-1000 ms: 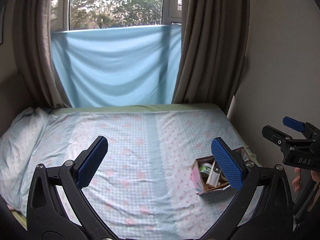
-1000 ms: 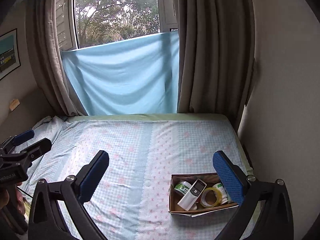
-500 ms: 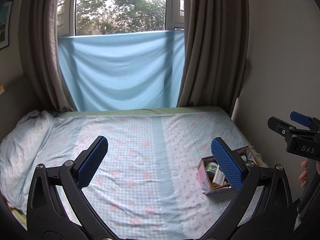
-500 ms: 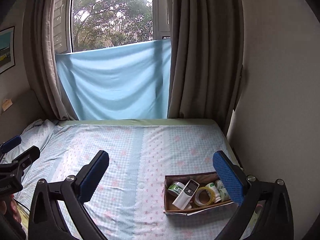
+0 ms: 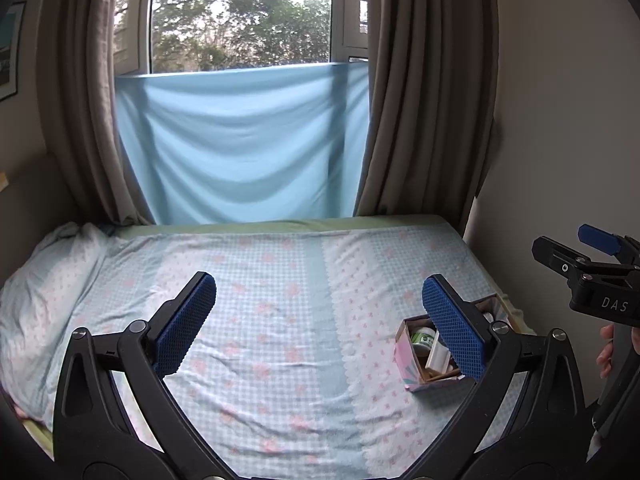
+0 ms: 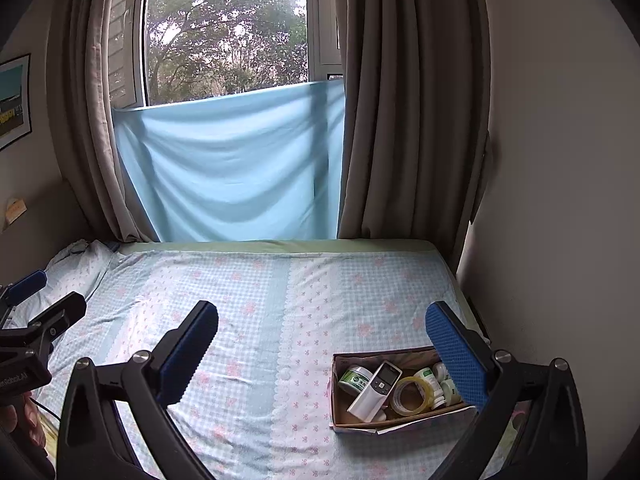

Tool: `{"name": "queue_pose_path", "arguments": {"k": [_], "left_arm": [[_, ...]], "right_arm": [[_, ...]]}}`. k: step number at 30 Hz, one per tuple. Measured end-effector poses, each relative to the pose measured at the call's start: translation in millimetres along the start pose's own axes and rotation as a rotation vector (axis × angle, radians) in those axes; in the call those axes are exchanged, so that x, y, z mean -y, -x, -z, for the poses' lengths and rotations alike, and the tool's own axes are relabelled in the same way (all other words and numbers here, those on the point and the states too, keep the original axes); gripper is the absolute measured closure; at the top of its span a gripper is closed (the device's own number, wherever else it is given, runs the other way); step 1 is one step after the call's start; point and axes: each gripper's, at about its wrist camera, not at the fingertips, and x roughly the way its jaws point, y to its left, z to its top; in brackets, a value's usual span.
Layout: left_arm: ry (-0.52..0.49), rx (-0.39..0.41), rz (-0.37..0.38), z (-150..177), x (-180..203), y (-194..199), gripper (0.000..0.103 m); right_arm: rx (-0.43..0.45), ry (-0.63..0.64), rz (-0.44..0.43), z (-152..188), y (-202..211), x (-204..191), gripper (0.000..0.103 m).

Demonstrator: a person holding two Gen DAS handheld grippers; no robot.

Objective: Organize rigid objects

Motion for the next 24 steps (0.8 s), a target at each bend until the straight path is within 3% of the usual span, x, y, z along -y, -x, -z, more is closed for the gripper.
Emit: {"name": "queue_pose_path", "arguments": {"k": [24], "left_arm": [[0.012,-0.012,0.010,0.3,0.3,-4.3,0.000]], "right_arm": [[-0.004,0.003,0.000,-0.6,-2.1,-2.3,0.000]]}}
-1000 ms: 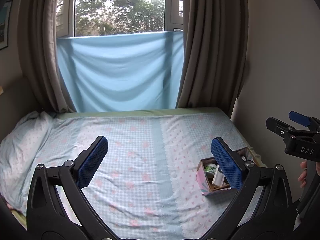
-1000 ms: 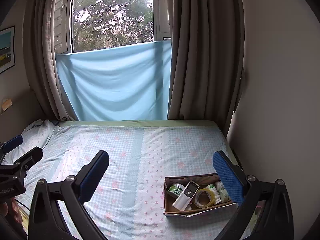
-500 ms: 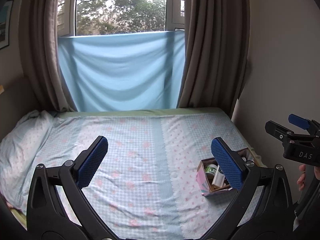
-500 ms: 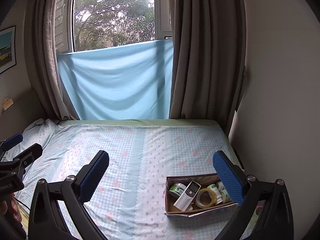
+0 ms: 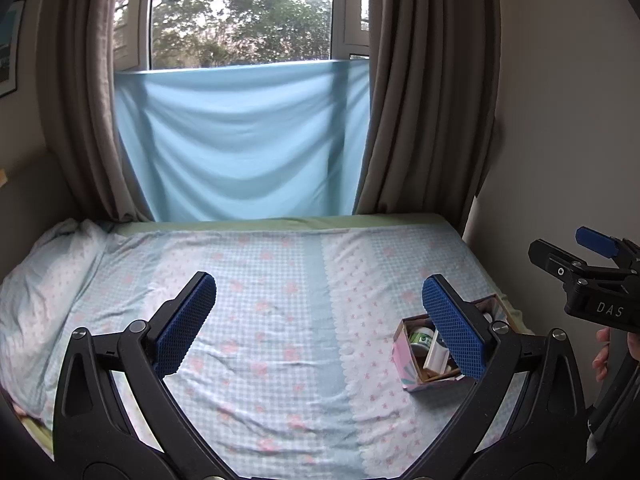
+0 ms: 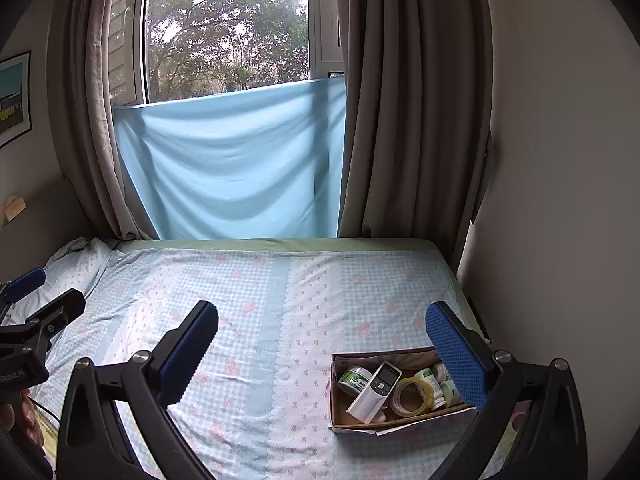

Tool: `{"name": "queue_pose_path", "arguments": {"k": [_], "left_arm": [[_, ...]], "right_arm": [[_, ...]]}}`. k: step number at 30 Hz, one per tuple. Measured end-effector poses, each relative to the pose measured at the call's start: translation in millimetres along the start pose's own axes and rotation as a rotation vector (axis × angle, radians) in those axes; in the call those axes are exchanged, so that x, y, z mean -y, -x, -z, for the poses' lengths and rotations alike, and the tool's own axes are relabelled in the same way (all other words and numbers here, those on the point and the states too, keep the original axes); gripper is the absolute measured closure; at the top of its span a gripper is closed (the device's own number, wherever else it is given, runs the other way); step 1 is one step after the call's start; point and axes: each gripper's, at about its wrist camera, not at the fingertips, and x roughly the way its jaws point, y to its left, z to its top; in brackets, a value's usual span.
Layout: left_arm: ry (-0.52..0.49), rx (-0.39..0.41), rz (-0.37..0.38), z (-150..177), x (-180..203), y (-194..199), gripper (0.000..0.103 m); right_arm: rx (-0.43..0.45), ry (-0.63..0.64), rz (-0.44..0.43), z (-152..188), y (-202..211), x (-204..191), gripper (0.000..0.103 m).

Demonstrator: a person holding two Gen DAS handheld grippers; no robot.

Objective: Organize rigid objects

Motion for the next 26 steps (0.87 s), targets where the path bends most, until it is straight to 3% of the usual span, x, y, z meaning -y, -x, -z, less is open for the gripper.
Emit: {"name": "queue_pose_path", "arguments": {"k": [6,16,20,26], "left_arm": [[-0.002,-0.006,-0.007,1,0,-1,0.000],[-0.008,0.088,-0.054,1,7,13,0.000],[0.009,0.080,-0.082,-1,5,11,0.000],[0.016,0.065,-0.044,0,1,7,0.000]], "right_arm": [[0.001,0.001,0.001,-1,0,0,0.000],[0.006,0.004,-0.001,-2,2,-2,0.000],[0.005,0.003,-0.001,-1,2,-3,0.000],[-0.008,-0.001,-0.004,-3,-1,-3,0.000]]}}
